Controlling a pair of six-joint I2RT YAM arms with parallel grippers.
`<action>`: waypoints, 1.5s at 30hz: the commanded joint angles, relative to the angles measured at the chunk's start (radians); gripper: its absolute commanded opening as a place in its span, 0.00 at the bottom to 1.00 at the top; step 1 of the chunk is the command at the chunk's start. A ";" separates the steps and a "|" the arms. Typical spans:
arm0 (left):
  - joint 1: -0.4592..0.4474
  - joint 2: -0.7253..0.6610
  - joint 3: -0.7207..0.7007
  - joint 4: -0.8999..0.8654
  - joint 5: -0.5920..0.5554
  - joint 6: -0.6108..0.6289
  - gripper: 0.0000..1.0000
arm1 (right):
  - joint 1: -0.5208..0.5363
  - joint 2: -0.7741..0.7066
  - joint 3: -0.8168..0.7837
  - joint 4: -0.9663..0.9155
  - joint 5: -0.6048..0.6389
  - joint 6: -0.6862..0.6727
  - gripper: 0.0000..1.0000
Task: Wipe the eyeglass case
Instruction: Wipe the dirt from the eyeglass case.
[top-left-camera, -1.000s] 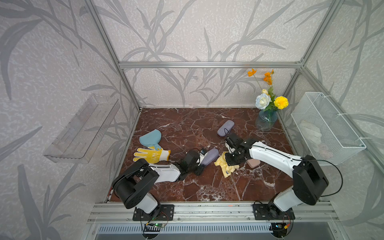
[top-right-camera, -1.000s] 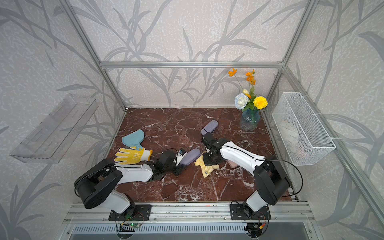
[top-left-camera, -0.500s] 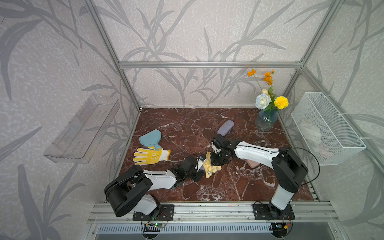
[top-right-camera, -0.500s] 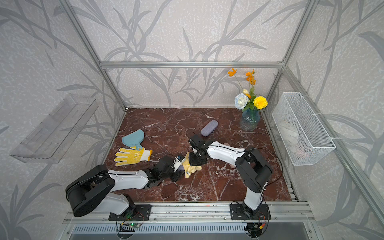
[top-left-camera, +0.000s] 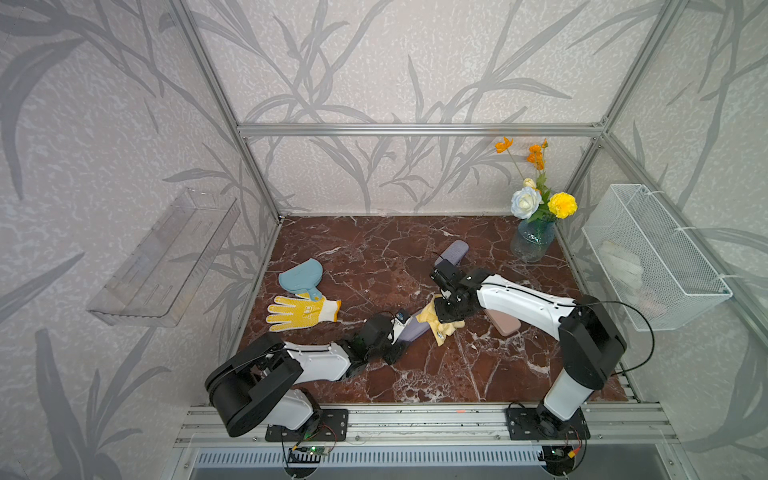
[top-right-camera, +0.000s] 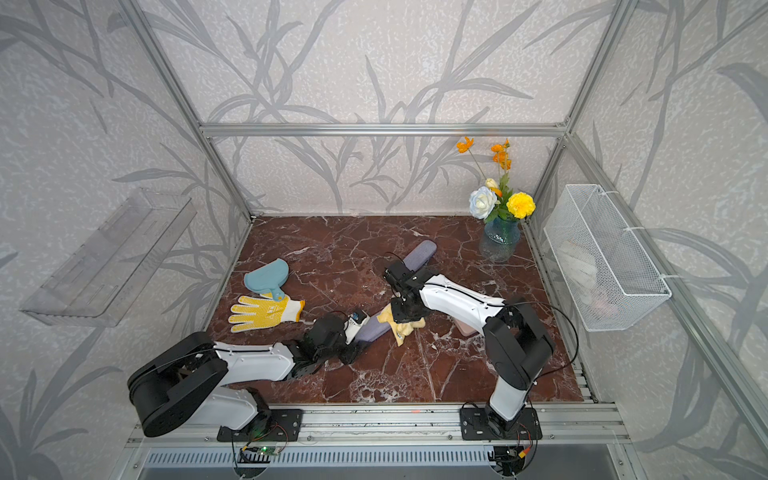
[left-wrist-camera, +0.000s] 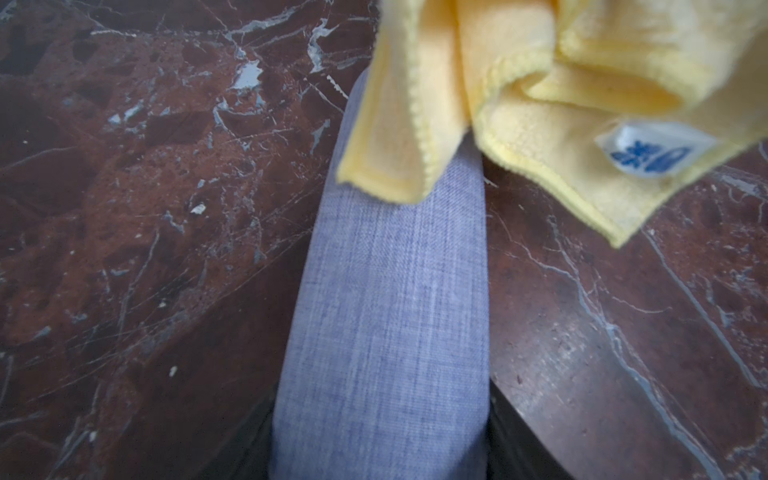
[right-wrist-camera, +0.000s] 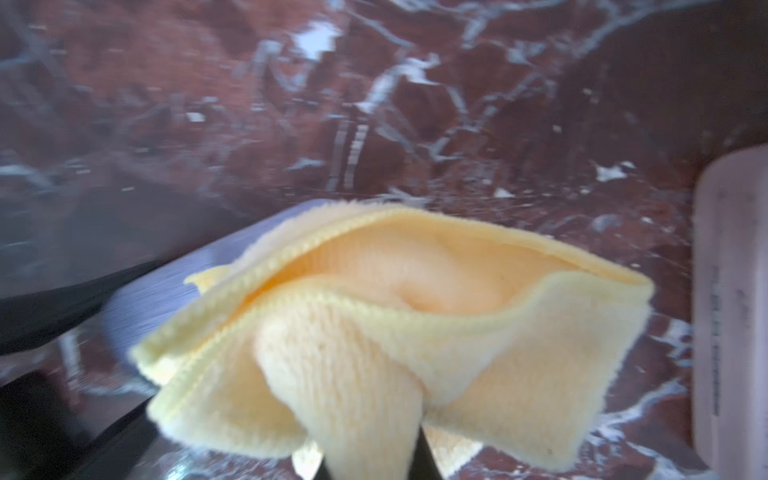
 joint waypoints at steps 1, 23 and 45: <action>-0.011 -0.028 -0.016 0.036 -0.004 -0.007 0.20 | 0.041 0.028 0.001 0.083 -0.150 0.103 0.00; -0.061 -0.058 -0.037 0.049 -0.083 0.009 0.18 | -0.002 0.115 0.166 -0.054 -0.130 -0.055 0.00; -0.110 -0.039 -0.029 0.046 -0.146 0.022 0.18 | 0.006 0.117 0.214 -0.165 -0.005 -0.121 0.00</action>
